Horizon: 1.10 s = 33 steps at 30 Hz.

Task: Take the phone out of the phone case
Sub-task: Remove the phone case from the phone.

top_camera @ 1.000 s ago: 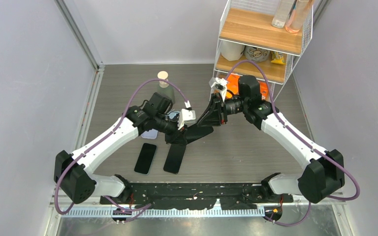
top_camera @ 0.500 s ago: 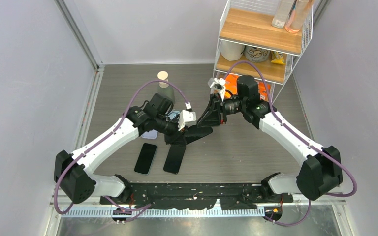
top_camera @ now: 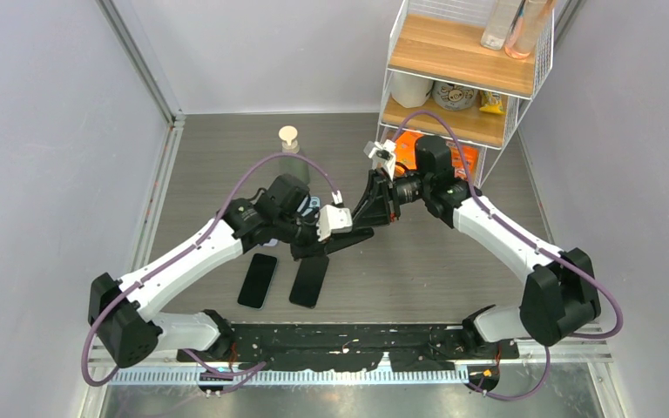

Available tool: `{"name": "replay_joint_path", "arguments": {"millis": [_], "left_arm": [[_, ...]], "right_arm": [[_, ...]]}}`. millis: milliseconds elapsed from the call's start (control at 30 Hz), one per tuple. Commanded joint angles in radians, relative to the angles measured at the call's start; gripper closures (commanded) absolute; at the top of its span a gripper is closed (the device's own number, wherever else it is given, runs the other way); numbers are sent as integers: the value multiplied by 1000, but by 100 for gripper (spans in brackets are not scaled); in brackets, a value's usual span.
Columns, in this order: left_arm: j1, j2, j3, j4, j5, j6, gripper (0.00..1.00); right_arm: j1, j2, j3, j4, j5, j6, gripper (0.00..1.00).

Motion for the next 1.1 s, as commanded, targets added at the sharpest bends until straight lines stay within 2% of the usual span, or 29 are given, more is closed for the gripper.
{"name": "replay_joint_path", "arguments": {"millis": [0, 300, 433, 967, 1000, 1067], "left_arm": [[-93, -49, -19, 78, -129, 146, 100], [-173, -60, -26, 111, -297, 160, 100], [-195, -67, -24, 129, -353, 156, 100], [-205, -102, -72, 152, -416, 179, 100], [-205, -103, -79, 153, -414, 181, 100], [-205, -109, -92, 150, -409, 183, 100]], "right_arm": [[-5, 51, -6, 150, -4, 166, 95], [-4, 74, -10, 161, 15, 174, 95], [-3, 95, 5, 90, 41, 121, 95], [-26, 154, 83, -129, 139, -12, 95], [-29, 151, 87, -156, 144, -38, 93], [-39, 123, 94, -194, 164, -79, 81]]}}
